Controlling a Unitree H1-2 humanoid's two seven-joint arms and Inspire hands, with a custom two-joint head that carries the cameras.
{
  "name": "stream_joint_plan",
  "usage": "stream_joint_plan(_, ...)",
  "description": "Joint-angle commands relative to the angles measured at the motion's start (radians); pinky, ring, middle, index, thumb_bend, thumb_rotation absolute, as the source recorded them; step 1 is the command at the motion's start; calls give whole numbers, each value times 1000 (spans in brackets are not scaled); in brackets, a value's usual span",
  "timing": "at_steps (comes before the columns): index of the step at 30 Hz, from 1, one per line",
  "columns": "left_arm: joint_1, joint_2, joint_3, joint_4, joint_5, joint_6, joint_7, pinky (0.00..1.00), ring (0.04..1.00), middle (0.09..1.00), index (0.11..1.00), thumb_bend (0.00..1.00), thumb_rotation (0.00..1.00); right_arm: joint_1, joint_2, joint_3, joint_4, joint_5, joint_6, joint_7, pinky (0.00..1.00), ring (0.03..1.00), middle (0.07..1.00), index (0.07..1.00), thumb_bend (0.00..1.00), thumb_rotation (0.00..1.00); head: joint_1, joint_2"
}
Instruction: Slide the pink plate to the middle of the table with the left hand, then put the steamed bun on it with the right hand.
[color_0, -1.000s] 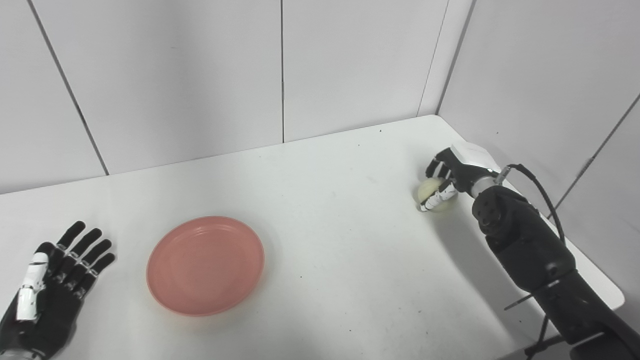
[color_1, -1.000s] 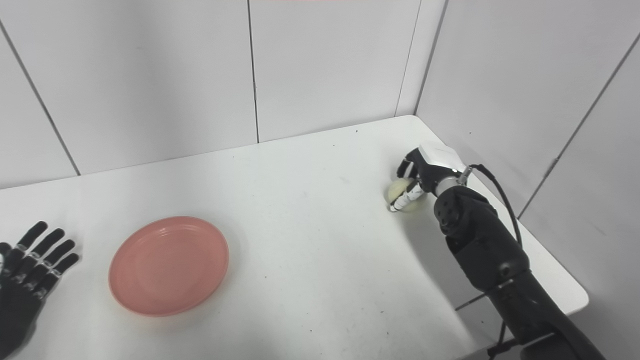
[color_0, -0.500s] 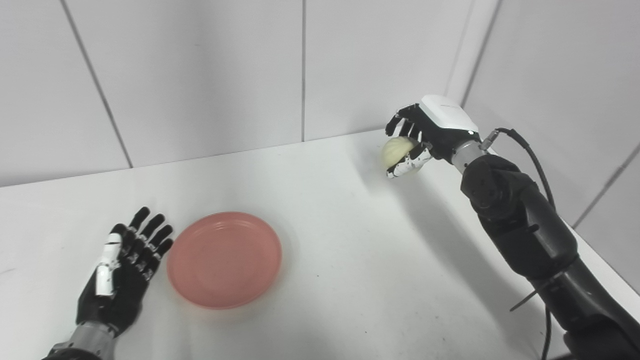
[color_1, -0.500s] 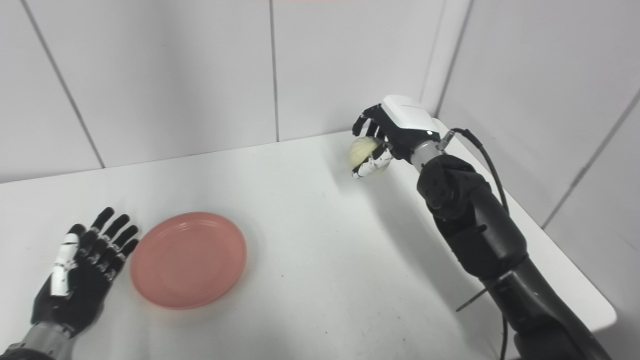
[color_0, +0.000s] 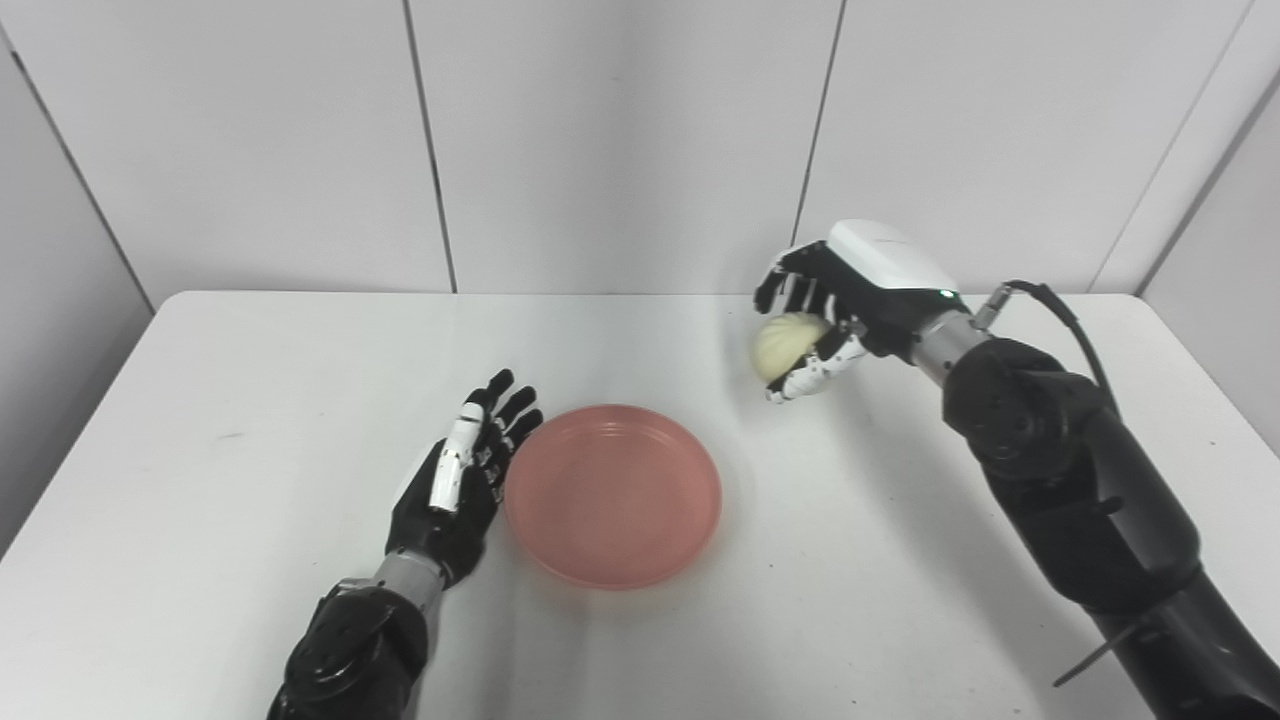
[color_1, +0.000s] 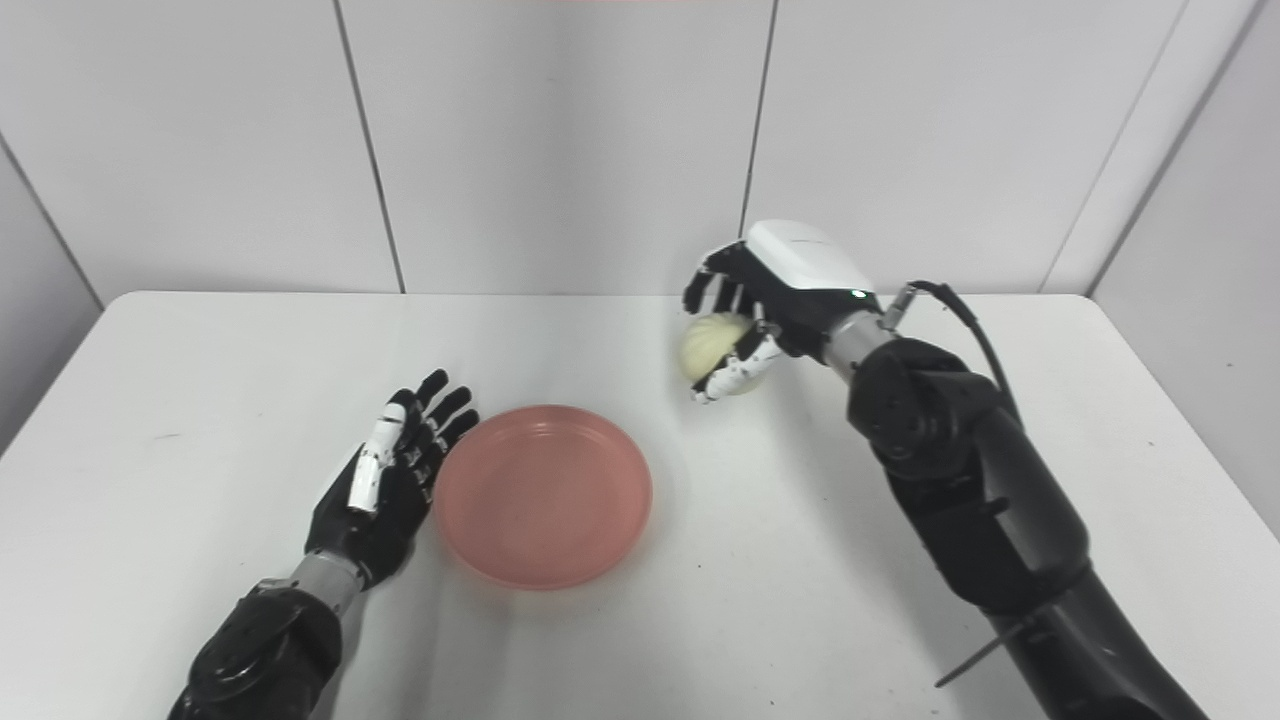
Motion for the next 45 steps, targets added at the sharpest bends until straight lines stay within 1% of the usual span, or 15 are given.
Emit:
stream_joint_plan(1, 12, -14, -19, 48, 30, 48, 18, 984, 947, 950, 977, 357, 1000, -61, 16, 0, -41, 5, -33, 6, 293, 373, 426, 537, 516, 0, 19, 8)
stream_joint_plan(4, 7, -23, -22, 52, 44, 45, 24, 969, 934, 941, 964, 363, 1000, -69, 48, 13, -49, 8, -29, 26, 342, 415, 440, 531, 517, 0, 29, 14)
stream_joint_plan(10, -1, -27, -27, 65, 65, 33, 24, 960, 931, 942, 964, 376, 1000, -63, 110, 40, -28, 5, -39, 27, 316, 393, 420, 532, 517, 0, 38, 27)
stream_joint_plan(15, -6, -35, -27, 67, 76, 30, 25, 954, 934, 942, 962, 375, 1000, -54, 142, 60, 1, -10, -55, 12, 345, 416, 430, 527, 520, 0, 53, 38)
stream_joint_plan(17, -9, -34, -27, 73, 78, 24, 20, 958, 940, 947, 967, 377, 1000, -53, 153, 74, 19, -12, -70, 12, 332, 405, 424, 528, 519, 0, 52, 42)
stream_joint_plan(23, -8, -33, -27, 61, 80, 30, 22, 969, 940, 950, 967, 380, 1000, -35, 174, 94, 73, 0, -112, 9, 373, 437, 443, 532, 519, 0, 35, 54)
stream_joint_plan(25, -7, -32, -26, 51, 78, 41, 22, 973, 942, 954, 970, 383, 1000, -27, 180, 103, 90, -9, -119, 5, 324, 395, 429, 537, 517, 0, 35, 57)
stream_joint_plan(26, -6, -30, -25, 46, 76, 47, 21, 972, 943, 956, 972, 381, 1000, -24, 182, 109, 95, -17, -122, 6, 283, 361, 453, 513, 521, 0, 36, 62)
stream_joint_plan(28, -5, -30, -24, 37, 74, 57, 23, 972, 944, 956, 973, 378, 1000, -19, 185, 118, 105, -24, -127, 6, 253, 337, 473, 493, 525, 0, 35, 66)
stream_joint_plan(29, -3, -30, -23, 31, 74, 64, 24, 969, 943, 953, 971, 375, 1000, -15, 186, 121, 111, -23, -131, 6, 267, 353, 433, 515, 520, 0, 35, 69)
stream_joint_plan(30, -2, -31, -24, 26, 75, 69, 26, 968, 942, 952, 970, 374, 1000, -10, 187, 122, 117, -20, -135, 6, 285, 371, 423, 524, 519, 0, 34, 70)
stream_joint_plan(31, -1, -31, -24, 22, 75, 71, 26, 967, 940, 950, 969, 372, 1000, -6, 188, 122, 124, -16, -139, 4, 301, 384, 416, 531, 517, 0, 33, 72)
stream_joint_plan(35, 1, -31, -26, 16, 77, 74, 25, 969, 940, 950, 968, 369, 1000, 5, 193, 127, 145, -13, -146, 9, 300, 385, 411, 533, 517, 0, 34, 77)
stream_joint_plan(41, 0, -30, -28, 19, 81, 67, 27, 959, 935, 945, 963, 377, 1000, 16, 203, 150, 153, -41, -105, 35, 320, 404, 410, 531, 517, 0, 34, 83)
stream_joint_plan(45, -2, -29, -30, 22, 86, 62, 29, 955, 932, 942, 959, 380, 1000, 24, 215, 168, 170, -67, -113, 34, 300, 383, 408, 530, 518, 0, 34, 84)
